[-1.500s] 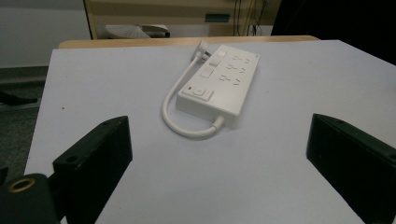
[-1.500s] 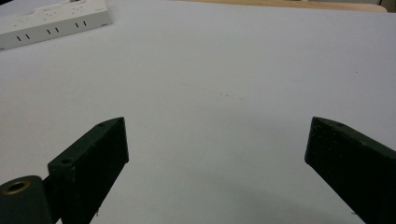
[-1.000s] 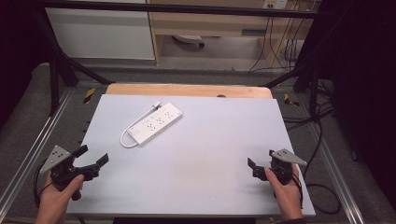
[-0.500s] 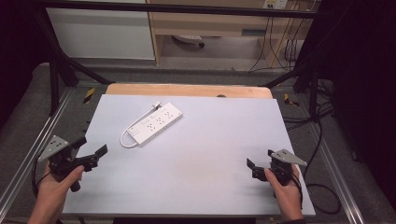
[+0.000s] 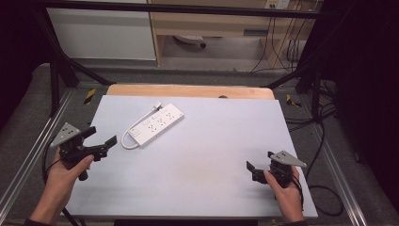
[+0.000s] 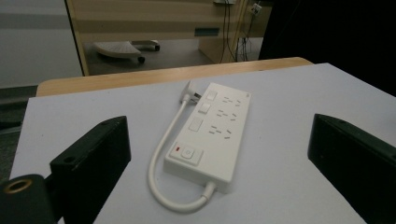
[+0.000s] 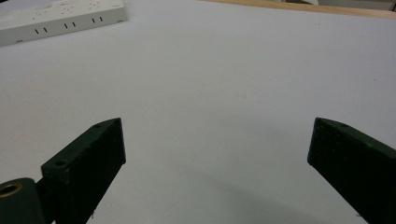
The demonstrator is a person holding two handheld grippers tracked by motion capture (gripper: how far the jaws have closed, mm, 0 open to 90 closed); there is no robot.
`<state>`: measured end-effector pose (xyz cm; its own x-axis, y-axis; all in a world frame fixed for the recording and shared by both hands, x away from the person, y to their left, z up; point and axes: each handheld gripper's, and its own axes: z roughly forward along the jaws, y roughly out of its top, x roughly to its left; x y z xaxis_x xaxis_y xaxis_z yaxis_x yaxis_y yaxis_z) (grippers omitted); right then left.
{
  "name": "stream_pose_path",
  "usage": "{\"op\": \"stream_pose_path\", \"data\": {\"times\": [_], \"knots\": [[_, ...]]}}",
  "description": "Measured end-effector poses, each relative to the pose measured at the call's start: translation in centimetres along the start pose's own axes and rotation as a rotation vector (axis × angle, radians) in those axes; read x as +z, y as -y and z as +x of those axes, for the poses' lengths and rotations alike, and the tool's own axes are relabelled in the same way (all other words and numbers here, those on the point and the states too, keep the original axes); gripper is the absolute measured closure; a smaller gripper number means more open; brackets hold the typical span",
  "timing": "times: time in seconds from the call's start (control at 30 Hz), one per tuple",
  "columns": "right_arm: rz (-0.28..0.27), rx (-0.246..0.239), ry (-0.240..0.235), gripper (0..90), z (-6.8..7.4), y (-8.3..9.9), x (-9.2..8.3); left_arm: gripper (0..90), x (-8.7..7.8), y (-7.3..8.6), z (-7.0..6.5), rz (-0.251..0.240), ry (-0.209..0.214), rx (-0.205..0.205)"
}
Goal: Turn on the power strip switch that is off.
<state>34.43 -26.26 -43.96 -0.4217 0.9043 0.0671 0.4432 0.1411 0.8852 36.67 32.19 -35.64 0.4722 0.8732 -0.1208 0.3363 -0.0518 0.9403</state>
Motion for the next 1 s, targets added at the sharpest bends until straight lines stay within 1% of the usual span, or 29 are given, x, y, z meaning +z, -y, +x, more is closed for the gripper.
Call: {"op": "stream_pose_path", "data": {"times": [0.13,0.27,0.4,0.57,0.7,0.77,0.87,1.0], "knots": [[0.007,-0.001,-0.01,3.0,0.1,0.0,0.0,6.0,0.8,-0.8,-0.4,0.011,0.008,0.016],[0.011,-0.006,-0.015,3.2,0.2,-0.1,0.1,6.0,1.4,-1.7,-0.5,0.008,0.014,0.015],[0.01,0.002,-0.013,4.2,0.3,-0.1,0.1,6.1,2.1,-2.4,-0.7,0.011,0.005,0.029],[0.007,-0.001,-0.014,4.6,0.3,-0.1,0.2,6.1,2.9,-3.0,-0.7,0.01,0.01,0.024],[0.009,-0.002,-0.015,4.3,0.3,-0.1,0.2,6.2,3.6,-3.4,-0.8,0.017,0.008,0.036],[0.013,0.001,-0.012,4.2,0.3,-0.1,0.3,6.0,4.0,-3.7,-0.9,0.017,0.001,0.048],[0.013,0.004,-0.012,4.4,0.3,-0.1,0.3,6.1,4.7,-4.1,-1.0,0.013,0.002,0.041],[0.011,0.0,-0.014,4.2,0.3,-0.1,0.3,6.1,5.7,-4.5,-1.2,0.017,0.006,0.049]]}}
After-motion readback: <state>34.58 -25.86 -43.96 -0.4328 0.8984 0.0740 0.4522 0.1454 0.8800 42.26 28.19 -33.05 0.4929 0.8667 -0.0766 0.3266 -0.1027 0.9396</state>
